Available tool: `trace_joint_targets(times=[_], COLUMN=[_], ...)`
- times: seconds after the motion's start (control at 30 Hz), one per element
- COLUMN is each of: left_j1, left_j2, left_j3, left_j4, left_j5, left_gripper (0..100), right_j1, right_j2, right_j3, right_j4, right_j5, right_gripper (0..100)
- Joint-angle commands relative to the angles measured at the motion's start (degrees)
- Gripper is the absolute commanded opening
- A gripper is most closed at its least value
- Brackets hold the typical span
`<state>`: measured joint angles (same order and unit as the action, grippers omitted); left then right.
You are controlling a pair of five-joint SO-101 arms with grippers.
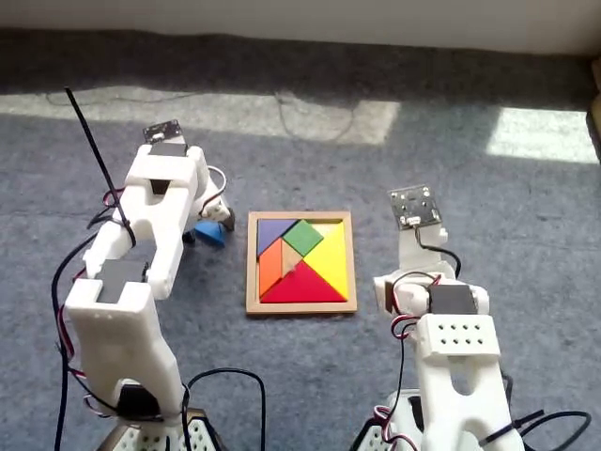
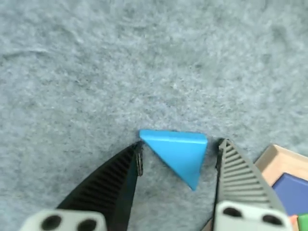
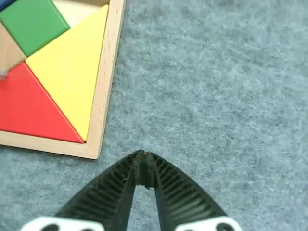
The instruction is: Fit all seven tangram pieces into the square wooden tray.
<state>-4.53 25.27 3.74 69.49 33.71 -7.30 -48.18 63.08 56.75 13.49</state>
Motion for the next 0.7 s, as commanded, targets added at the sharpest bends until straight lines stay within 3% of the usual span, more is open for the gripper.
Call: trace_joint_targets(times=[0.0, 0.4, 0.67], left_j1=[-2.07, -2.77, -2.77], left_j2=[-2.68, -2.68, -2.68], left_j3=[0.13, 0.22, 0.22], left_j4=[-1.85, -1.67, -1.93], left_j5=[1.14, 1.23, 0.88], left_gripper=[24, 24, 14], right_j1=[0.57, 0.57, 0.57], right_j2=[-1.71, -1.71, -1.71], right_j3=[-0.48, -0.48, -0.48], right_j4=[-1.01, -0.92, -0.92], right_j5=[-0.35, -0.35, -0.18], right_gripper=[0.9, 0.9, 0.9])
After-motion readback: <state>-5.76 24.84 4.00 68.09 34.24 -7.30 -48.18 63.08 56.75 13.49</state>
